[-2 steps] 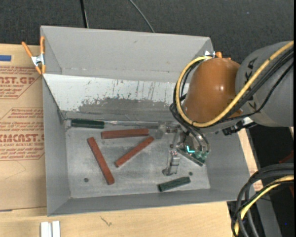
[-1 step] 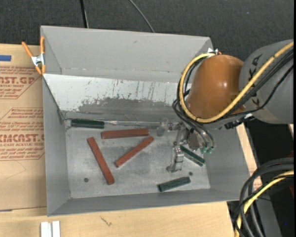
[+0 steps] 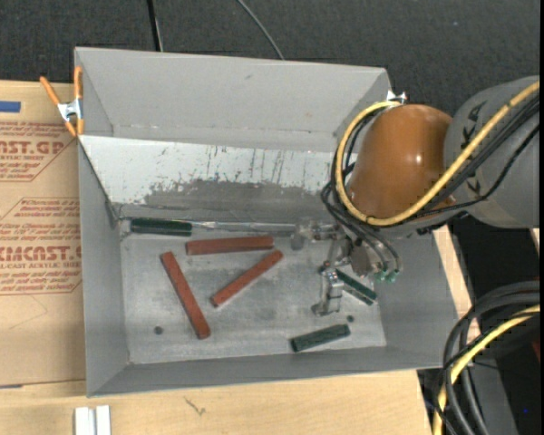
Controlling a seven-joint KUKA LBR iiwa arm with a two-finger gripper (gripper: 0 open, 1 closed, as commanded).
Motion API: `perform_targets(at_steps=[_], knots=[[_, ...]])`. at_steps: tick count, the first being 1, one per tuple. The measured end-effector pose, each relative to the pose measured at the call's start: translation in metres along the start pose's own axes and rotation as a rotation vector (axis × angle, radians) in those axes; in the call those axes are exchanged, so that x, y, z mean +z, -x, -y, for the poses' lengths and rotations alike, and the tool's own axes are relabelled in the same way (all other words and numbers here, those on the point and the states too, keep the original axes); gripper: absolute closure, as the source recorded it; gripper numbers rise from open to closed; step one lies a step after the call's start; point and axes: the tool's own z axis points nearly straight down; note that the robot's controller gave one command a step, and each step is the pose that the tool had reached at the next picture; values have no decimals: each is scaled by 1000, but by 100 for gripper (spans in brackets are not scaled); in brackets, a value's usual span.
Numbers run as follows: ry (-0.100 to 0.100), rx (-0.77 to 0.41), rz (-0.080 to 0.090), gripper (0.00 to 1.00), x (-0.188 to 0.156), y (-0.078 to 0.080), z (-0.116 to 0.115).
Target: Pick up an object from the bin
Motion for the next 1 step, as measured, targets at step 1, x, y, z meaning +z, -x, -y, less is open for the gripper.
perform_targets(at_steps=[1], knots=[[1, -83, -17, 0, 37, -11, -1]])
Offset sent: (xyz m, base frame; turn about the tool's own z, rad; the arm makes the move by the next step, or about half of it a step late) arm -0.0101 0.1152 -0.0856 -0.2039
